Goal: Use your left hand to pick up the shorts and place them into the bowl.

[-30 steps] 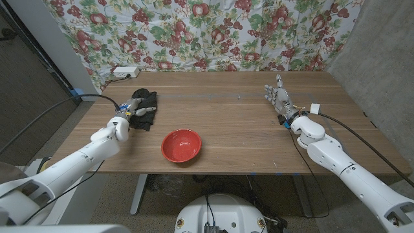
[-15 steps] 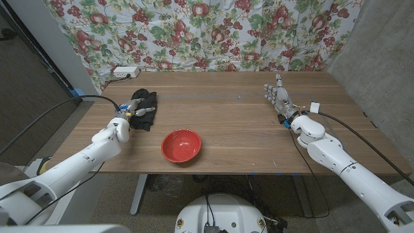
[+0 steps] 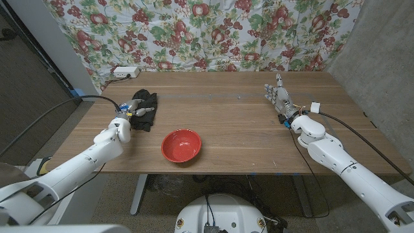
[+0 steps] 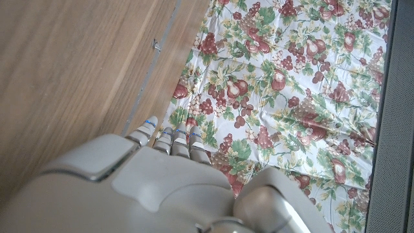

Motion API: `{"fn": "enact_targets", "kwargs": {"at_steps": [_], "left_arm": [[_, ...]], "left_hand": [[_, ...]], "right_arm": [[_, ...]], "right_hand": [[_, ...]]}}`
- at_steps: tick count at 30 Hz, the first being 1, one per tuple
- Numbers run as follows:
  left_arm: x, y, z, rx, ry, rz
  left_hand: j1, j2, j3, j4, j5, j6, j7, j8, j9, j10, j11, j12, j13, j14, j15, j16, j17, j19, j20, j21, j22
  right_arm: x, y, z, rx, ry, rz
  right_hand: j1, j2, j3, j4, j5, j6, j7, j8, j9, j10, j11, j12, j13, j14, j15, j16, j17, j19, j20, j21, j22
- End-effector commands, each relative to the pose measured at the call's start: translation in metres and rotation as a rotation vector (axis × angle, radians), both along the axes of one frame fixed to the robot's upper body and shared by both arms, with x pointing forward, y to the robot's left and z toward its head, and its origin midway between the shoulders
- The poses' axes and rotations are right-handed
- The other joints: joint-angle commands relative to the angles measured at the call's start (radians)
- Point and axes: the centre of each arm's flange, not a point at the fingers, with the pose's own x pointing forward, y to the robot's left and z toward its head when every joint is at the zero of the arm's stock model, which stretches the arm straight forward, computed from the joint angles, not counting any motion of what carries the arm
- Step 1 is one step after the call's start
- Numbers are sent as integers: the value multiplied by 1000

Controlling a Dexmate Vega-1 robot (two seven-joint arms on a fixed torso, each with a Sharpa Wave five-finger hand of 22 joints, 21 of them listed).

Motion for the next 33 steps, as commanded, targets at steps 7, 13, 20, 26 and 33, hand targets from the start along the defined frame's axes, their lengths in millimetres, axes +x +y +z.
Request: {"fn": "enact_targets", "kwargs": {"at_steps": [7, 13, 20, 26, 33], "left_arm": [[-1, -8, -10, 8, -6, 13], [-1, -11, -12, 15, -16, 29], [-2, -13, -15, 8, -22, 29], [-2, -14, -16, -8, -34, 30], [-1, -16, -16, -29, -60, 38]], "left_hand": [[256, 57, 152, -82, -33, 94, 45, 34, 64, 30, -21, 13, 42, 46, -168, 27, 46, 92, -85, 84, 67], [488, 36, 359, -78, -172, 103, 53, 105, 143, 63, -26, 3, 86, 145, -178, 88, 147, 81, -145, 269, 271], [656, -26, 521, -77, -343, 39, 76, 211, 301, 44, -25, -39, 137, 164, -178, 144, 323, 44, -166, 537, 535], [891, 23, 634, -91, -411, 0, 110, 295, 418, 20, -10, -52, 168, 157, -176, 204, 461, -6, -185, 697, 626], [1097, 38, 657, -91, -378, 30, 134, 433, 564, 60, -4, -34, 195, 134, -166, 373, 637, -8, -197, 746, 646]], "right_arm": [[-3, -4, -2, 14, -17, -14], [-4, -4, -3, 16, -17, -14], [-5, -3, -3, 12, -19, -13], [-5, -3, -2, 20, -18, -13], [-6, -3, -3, 21, -17, -15]], "right_hand": [[0, 2, -5, -1, 2, 14, -3, 5, 2, 17, -4, 11, 4, 2, -13, 3, 3, 11, -2, 1, 5], [1, 2, -4, -1, 3, 15, -5, 5, 2, 17, -4, 10, 4, 3, -13, 2, 3, 12, -2, 1, 5], [1, 3, -4, -1, 3, 16, -4, 5, 2, 18, -5, 10, 4, 3, -14, 2, 3, 13, -4, 1, 5], [1, 3, -4, -2, 3, 17, -4, 4, 2, 18, -5, 10, 4, 3, -14, 2, 3, 13, -3, 0, 5], [2, 4, -4, -2, 3, 17, -4, 4, 2, 18, -3, 10, 4, 3, -14, 2, 3, 14, -4, 0, 5]]}}
